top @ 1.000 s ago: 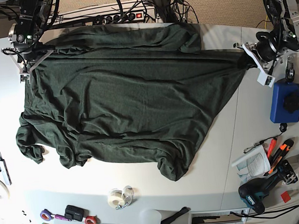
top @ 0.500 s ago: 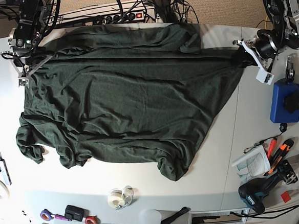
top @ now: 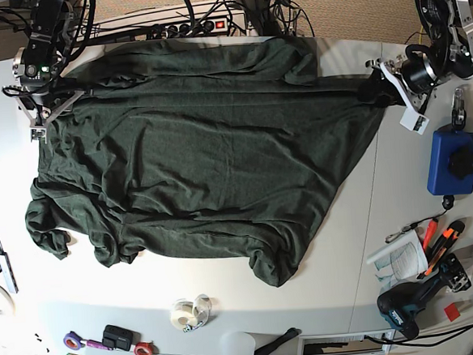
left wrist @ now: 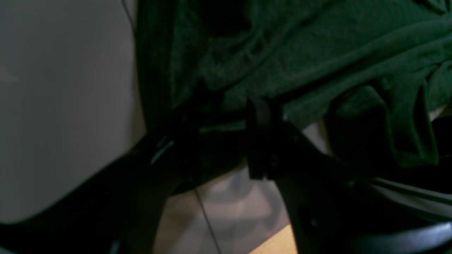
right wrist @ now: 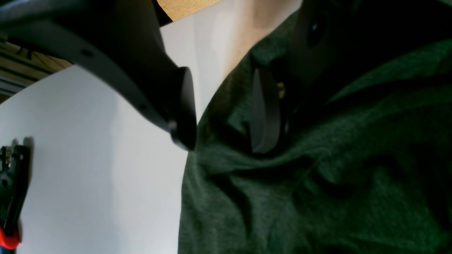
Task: Layout the t-shirt on the table in an organized manner, then fold the t-shirt properly
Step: 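Pull the shirt taut with both grippers away from each other, then drag the held shirt edge with the right gripper toward the hem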
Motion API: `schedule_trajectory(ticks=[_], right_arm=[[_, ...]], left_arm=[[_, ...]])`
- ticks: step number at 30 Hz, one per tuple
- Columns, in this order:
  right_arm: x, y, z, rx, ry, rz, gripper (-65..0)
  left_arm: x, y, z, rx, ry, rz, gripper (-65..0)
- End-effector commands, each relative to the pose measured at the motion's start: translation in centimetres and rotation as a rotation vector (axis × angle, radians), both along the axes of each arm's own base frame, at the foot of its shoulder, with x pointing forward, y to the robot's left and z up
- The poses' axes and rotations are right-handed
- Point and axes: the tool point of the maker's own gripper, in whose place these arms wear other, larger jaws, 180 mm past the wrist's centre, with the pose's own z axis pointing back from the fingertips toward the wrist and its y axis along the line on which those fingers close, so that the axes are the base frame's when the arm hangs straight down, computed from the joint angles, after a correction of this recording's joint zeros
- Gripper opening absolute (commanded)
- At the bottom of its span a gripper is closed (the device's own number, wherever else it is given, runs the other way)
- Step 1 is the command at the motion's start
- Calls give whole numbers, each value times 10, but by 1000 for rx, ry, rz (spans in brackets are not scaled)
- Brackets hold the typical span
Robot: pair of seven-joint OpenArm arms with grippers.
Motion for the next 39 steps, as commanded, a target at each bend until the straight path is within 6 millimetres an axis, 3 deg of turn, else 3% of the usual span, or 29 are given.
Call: schedule_trajectory(ticks=[1, 5, 13, 19, 26, 29, 33, 39], right_arm=[[0, 6, -2, 26, 7, 21, -386], [10, 6, 9, 10, -42, 37, -386], [50, 12, 54, -31, -212, 77, -386], [79, 12, 78, -43, -326, 90, -387], [127, 17, 133, -85, -593, 147, -386], [142, 16, 148, -89, -658, 150, -386], [169, 8, 142, -51, -704, 128, -386], [221, -3, 104, 87, -668, 50, -386]], left_arm=[[3, 4, 3, 21, -13, -13, -417], [13, -8, 20, -64, -85, -30, -417], [39, -26, 58, -196, -223, -71, -418], [56, -27, 73, -206, -280, -71, -418], [86, -20, 92, -144, -371, -72, -418], [95, -17, 96, -113, -388, -71, -417], [94, -18, 94, -114, -381, -74, -418], [84, -21, 85, -122, -354, -75, -417]])
